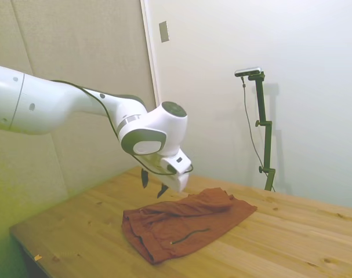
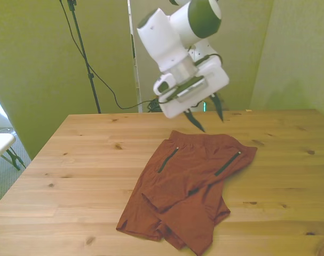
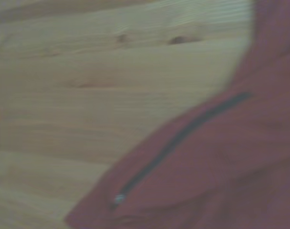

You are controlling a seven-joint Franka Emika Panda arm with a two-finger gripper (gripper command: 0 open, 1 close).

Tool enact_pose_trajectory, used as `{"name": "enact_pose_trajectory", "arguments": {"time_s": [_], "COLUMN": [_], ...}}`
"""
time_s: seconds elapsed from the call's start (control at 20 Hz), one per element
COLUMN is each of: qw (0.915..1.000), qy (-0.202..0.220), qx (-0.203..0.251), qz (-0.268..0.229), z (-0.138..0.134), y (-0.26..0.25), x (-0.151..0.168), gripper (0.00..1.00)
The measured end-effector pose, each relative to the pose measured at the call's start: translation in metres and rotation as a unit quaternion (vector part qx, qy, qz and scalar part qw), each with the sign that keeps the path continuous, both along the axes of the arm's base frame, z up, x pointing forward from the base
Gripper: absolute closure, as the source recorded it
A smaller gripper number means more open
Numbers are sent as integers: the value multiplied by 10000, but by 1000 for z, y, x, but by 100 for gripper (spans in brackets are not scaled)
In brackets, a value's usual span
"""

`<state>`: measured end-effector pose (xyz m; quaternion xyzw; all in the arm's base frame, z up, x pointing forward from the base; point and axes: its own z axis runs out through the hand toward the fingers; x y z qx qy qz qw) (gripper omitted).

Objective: Unfold the shorts

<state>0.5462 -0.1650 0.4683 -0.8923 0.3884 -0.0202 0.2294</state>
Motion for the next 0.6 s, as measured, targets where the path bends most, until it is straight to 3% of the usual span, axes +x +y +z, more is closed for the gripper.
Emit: {"name": "enact_pose_trajectory", "arguments": {"time_s": [0.15,0.3,0.6], "qw": [9964,9864,9521], "qy": [-264,-430,-219], "qx": [-498,-968,-1664], "qz": [-637,-1253,-2557], "z": [2,-13,-56], "y": [-43,-55,-54], "x": [13,49,118], "gripper": [0,0,0]}}
